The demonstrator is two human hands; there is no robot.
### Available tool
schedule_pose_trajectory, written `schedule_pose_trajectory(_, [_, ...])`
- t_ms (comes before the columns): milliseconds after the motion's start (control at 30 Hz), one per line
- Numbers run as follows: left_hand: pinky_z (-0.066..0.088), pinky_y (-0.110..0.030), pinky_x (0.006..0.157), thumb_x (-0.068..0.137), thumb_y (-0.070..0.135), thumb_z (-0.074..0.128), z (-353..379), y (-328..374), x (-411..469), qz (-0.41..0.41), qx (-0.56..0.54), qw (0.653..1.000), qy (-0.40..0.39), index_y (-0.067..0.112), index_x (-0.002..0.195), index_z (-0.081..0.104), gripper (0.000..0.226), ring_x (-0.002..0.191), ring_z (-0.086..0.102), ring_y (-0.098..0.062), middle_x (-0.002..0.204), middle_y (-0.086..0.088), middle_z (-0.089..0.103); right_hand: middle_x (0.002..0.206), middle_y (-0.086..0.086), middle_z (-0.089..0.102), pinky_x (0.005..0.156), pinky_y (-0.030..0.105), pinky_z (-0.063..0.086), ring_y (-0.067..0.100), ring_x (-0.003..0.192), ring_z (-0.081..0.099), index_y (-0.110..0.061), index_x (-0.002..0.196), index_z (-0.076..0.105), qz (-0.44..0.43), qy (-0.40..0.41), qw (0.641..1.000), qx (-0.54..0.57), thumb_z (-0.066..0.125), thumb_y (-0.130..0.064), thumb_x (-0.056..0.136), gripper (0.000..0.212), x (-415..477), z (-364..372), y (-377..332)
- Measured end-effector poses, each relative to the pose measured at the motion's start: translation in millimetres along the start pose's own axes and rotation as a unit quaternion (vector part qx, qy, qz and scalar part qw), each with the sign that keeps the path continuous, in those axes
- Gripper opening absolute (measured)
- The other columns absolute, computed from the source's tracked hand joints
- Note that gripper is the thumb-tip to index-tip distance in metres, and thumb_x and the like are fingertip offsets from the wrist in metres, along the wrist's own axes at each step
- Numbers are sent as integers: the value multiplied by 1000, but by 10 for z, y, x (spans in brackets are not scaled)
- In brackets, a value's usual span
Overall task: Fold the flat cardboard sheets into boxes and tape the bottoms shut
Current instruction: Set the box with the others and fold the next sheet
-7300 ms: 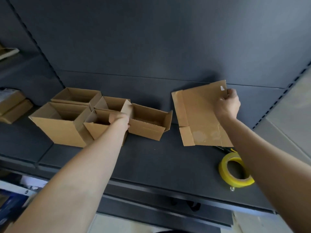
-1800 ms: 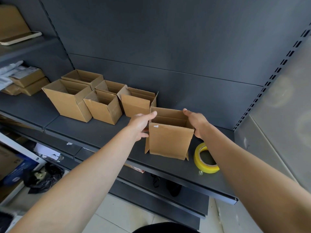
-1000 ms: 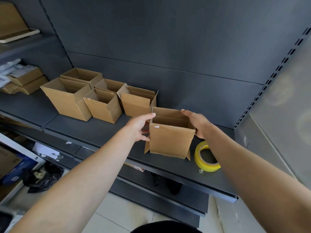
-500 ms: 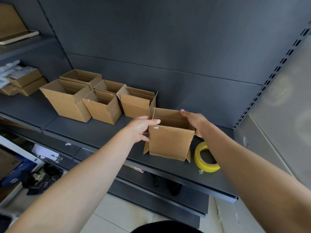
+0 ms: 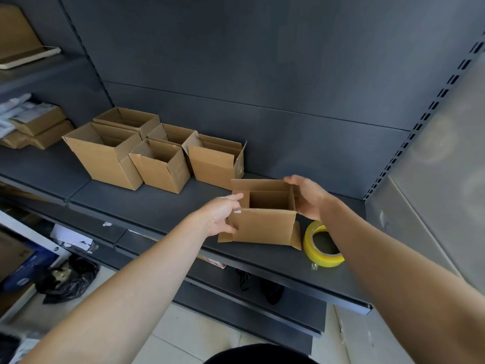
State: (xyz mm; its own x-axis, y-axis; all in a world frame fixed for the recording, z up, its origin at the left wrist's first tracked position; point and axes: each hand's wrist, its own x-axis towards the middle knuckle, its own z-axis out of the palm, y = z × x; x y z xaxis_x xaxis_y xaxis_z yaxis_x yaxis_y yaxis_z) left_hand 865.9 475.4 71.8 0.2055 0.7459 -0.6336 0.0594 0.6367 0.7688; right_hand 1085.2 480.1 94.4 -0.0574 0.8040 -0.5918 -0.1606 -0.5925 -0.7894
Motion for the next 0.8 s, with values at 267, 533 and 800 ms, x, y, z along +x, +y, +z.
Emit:
schedule_pose_trajectory(267, [29,-60,108,90,3,54,12,-41,31,-8,-9,998,-53,32,146,31,67,139,27,-34,156,-10,18,133,13,56,107,42,38,28,122,53,-10,137,47,-51,-133,989,35,45,-18,97,40,26,-280,292])
schedule_pose_trajectory(533, [26,-60,107,88,14,65,87,-83,60,4,-5,998,-70,34,145,32,69,139,24,-32,156,-9,17,106,1,66,84,34,52,17,97,61,-18,124,56,-21,97,988,-119,65,-9,89,38,194,-71,379])
schedule_pose_trajectory(800, [22,-63,109,66,20,80,-119,-155,87,2,-51,987,-150,33,142,39,87,145,6,-31,158,-7,11,126,10,58,102,44,43,26,112,57,-18,126,53,-16,-17,999,26,49,-10,96,31,166,-182,360])
